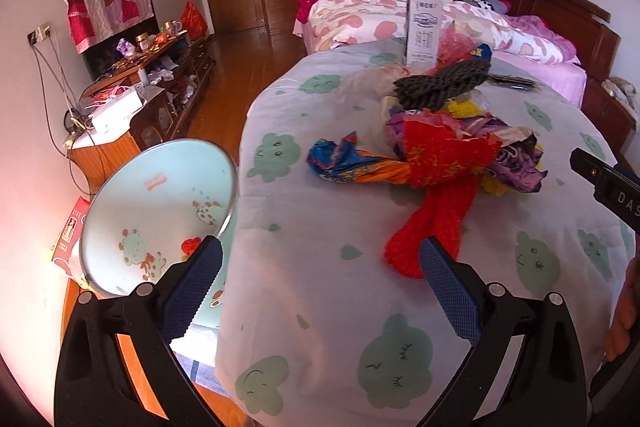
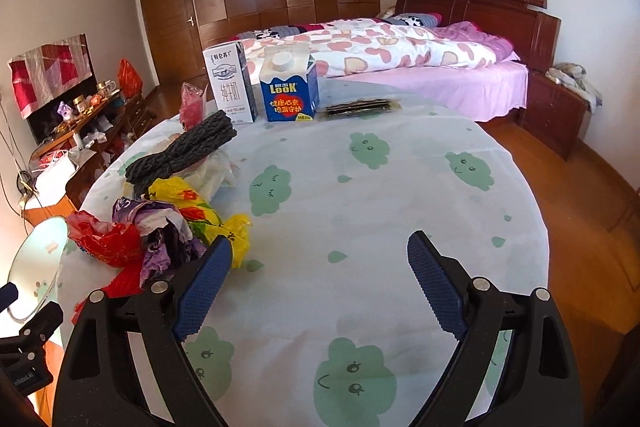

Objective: Collect trash
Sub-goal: 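Grasp the red mesh bag on the pile with the left gripper, then carry the red mesh bag over the bin with the left gripper while the right carries a red plastic bag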

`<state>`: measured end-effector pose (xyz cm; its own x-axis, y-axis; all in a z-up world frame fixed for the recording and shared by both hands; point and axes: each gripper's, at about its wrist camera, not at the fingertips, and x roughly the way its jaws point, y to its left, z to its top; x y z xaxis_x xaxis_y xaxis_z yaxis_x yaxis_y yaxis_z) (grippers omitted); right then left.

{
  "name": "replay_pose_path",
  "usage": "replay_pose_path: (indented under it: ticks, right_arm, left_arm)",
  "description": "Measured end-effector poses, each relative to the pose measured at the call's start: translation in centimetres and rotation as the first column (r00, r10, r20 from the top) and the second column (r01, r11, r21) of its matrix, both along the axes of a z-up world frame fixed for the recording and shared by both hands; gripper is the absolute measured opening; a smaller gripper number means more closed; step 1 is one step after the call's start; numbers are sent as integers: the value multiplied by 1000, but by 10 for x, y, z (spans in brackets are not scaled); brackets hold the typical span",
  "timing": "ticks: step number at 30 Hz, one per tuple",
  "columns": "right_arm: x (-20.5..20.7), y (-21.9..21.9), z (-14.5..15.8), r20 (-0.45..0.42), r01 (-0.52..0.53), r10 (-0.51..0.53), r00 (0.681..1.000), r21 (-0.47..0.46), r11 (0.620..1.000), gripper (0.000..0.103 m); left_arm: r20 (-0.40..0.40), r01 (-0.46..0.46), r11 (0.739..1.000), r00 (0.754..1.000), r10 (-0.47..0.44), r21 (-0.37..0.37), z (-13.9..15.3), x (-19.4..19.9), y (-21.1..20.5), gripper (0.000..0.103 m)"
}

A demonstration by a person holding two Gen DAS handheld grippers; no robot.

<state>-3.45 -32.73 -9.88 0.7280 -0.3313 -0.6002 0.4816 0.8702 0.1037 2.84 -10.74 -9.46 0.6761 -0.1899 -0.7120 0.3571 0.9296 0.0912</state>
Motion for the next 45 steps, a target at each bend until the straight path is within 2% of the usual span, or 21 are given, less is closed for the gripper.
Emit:
replay_pose_path:
  ticks: [4,9,11,13,17,20,21,23,32,38,42,45]
  right_arm:
    - [-5,-6,2,12,-3,3,1000,10,1000,85]
    - [-6,-9,5,20,-2,2,1000,19,1000,83]
    - [-8,-11,5,23,1,-1,1000,23,1000,83]
    - [-8,-11,6,23,1,-2,1000,28,1000,83]
    - [-8,-10,6,22,-2,1,1000,29,1000,82]
    - [-8,-8,7,23,-6,5,1000,24,1000,82]
    - [-7,-7,7,23,-8,7,1000,22,1000,82]
    - [-7,-4,9,23,-12,11,1000,17,1000,82]
    - [-7,0,15,33,-14,14,999,7,1000,81]
    - [-9,4,22,49,-15,16,999,-8,1000,79]
    - [-10,7,24,53,-23,23,998,-7,1000,74]
    - [-9,10,25,57,-36,36,998,-4,999,70]
  left_arm:
    - [3,63,998,998,-63,30,-6,1,-29,95]
    - [-38,113,990,993,-110,78,-23,7,-60,88]
    - [-52,120,989,992,-115,84,-27,10,-63,74]
    - [-67,121,989,991,-115,84,-30,12,-64,69]
    - [-59,141,987,989,-136,74,-26,9,-63,45]
    - [-47,160,985,986,-157,70,-21,6,-61,33]
    - [-46,169,983,985,-166,66,-20,5,-61,25]
    - [-45,178,983,983,-176,50,-15,4,-59,21]
    - [31,209,978,977,-209,5,18,-13,-54,19]
    - [97,252,966,964,-246,-59,48,-30,-45,16]
    - [125,242,965,965,-229,-100,65,-33,-29,16]
    - [134,201,970,974,-183,-138,75,-29,-9,16]
